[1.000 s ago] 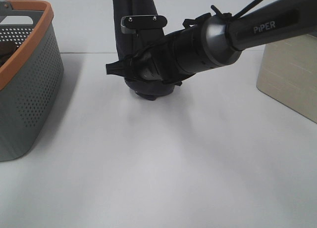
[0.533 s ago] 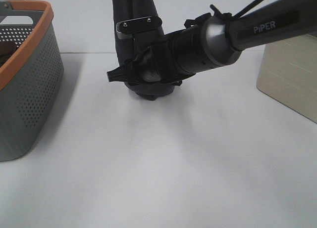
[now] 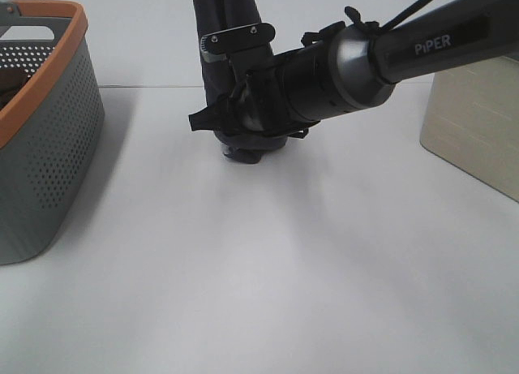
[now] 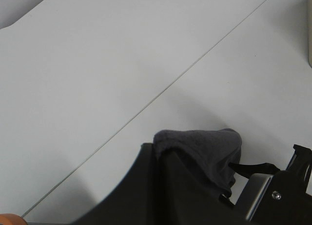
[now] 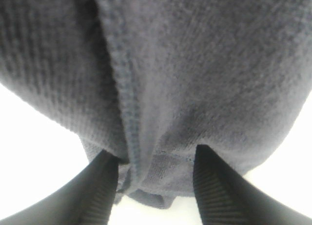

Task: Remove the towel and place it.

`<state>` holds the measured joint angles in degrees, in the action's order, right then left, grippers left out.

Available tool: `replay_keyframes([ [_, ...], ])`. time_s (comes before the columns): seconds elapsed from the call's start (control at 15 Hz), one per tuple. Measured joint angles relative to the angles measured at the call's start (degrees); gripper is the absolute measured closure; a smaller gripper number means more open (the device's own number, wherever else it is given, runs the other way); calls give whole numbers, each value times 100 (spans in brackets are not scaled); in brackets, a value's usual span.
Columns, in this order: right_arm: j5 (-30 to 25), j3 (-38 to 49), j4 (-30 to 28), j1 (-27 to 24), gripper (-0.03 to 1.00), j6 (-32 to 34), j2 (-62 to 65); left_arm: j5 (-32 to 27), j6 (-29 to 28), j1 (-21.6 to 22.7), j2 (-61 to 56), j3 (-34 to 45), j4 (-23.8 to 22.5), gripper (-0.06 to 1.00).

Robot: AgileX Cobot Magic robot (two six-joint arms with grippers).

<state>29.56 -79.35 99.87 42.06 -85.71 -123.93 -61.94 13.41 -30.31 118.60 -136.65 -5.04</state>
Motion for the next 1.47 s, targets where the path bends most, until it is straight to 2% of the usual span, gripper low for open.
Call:
replay_keyframes([
  [0.33, -132, 0, 0, 183, 54, 6, 0, -6, -6, 0, 0, 0, 6, 94],
  [0.8, -63, 241, 0, 183, 54, -29, -11, -6, -69, 0, 0, 0, 6, 94],
  [0.93, -69, 241, 0, 183, 54, 510, -11, -6, -92, 0, 0, 0, 6, 94],
  [1.2, -40, 241, 0, 183, 54, 1112, -11, -6, -97, 0, 0, 0, 6, 94],
  [1.47, 63, 241, -441, 183, 54, 1874, -11, -6, -97, 0, 0, 0, 6, 94],
])
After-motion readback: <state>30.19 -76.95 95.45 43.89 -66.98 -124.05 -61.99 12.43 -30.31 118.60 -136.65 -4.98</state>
